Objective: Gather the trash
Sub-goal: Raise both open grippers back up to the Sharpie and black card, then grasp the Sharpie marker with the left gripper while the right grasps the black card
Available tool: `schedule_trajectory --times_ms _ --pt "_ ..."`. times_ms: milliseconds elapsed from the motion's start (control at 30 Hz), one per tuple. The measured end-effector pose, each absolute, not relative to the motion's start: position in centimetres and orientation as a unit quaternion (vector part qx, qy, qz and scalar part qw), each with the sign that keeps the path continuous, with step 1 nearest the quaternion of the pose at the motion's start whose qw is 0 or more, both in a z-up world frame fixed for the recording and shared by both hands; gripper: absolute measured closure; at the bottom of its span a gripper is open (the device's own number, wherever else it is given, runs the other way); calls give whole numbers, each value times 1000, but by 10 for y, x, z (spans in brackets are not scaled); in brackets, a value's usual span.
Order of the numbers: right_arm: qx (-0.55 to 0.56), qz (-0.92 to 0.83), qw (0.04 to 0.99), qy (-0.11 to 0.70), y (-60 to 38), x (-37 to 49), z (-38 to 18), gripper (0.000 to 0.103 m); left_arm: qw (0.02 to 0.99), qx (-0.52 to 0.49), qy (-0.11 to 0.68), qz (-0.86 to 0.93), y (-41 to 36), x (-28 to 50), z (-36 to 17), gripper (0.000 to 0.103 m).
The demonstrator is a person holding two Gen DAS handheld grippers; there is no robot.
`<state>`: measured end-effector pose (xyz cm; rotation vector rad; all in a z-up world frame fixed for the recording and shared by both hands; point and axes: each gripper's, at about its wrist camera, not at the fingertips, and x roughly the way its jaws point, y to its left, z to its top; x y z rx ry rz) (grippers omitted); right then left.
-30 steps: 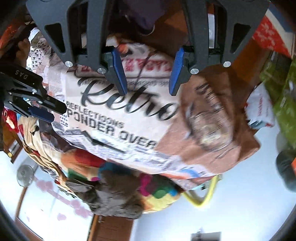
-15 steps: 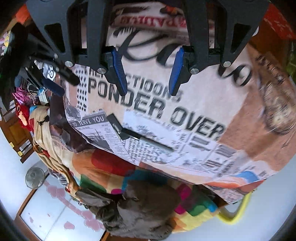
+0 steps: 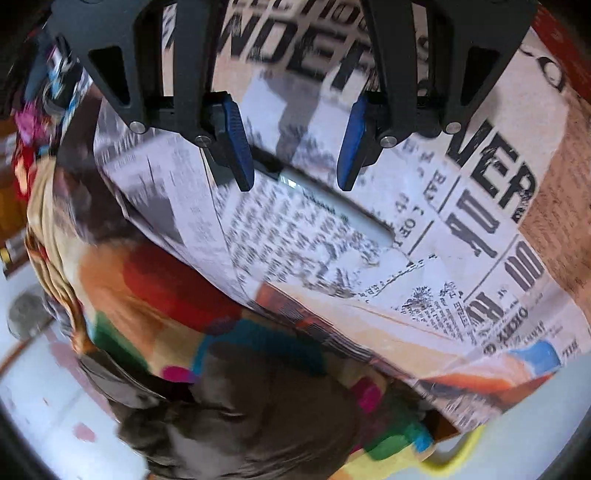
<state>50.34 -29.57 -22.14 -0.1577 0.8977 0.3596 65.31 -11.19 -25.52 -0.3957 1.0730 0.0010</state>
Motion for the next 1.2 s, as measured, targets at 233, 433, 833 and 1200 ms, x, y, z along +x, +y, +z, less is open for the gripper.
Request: schedule_trajectory --times_ms 233,433,833,1200 --pt "-28 205 870 447 -286 524 -235 46 853 -128 505 28 -135 662 -264 57" --pt "-65 204 865 454 -260 538 -245 46 872 -21 488 33 -150 652 -270 57" --pt "-100 196 875 430 -234 553 -249 46 871 -19 490 -10 -95 622 -271 91" --pt "-75 134 882 447 -218 560 -244 79 873 -13 486 -33 -91 600 -271 93"
